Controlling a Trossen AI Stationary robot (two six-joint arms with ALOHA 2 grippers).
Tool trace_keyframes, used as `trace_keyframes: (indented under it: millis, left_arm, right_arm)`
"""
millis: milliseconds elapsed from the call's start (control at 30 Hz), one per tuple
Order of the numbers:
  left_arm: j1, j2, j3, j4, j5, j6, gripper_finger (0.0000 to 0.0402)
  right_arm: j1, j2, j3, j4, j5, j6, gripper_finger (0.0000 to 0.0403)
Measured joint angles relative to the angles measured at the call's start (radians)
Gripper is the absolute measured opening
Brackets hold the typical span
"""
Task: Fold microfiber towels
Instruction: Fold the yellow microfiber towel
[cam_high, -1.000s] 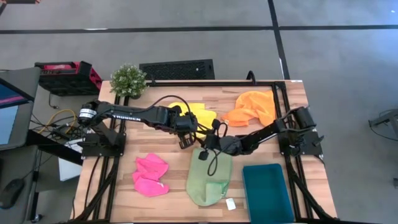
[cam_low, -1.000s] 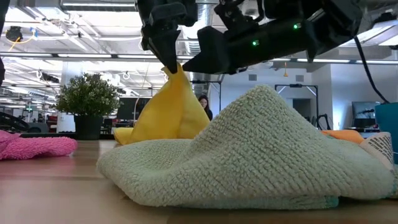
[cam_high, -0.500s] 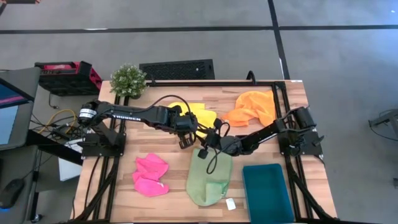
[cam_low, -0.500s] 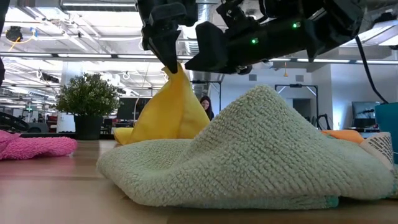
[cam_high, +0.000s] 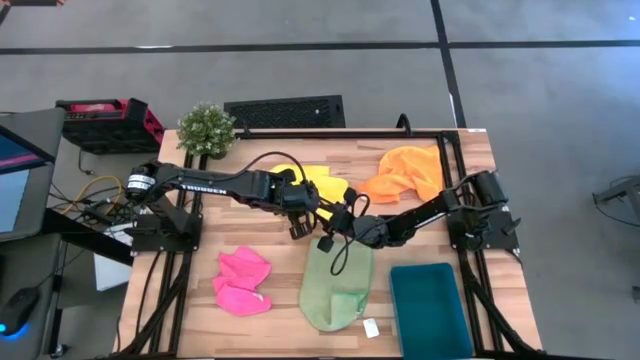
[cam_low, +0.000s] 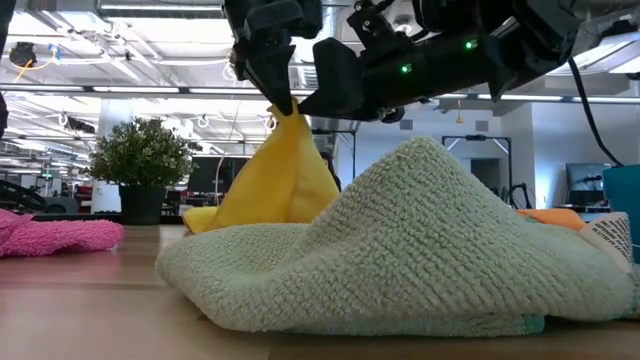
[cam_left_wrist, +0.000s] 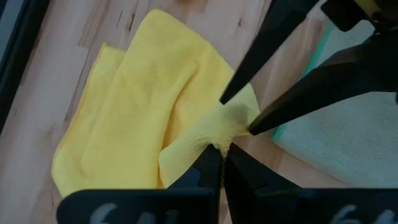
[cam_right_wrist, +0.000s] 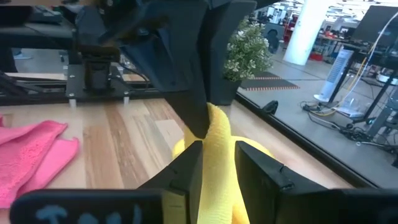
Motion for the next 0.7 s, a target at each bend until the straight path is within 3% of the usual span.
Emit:
trace_keyframes:
  millis: [700]
  left_arm:
    - [-0.020, 0.000, 0.030, 0.033, 0.017, 0.044, 0.0000]
  right_arm:
    - [-0.002, -0.001, -0.001, -0.042, 0.034, 0.001, 0.0118]
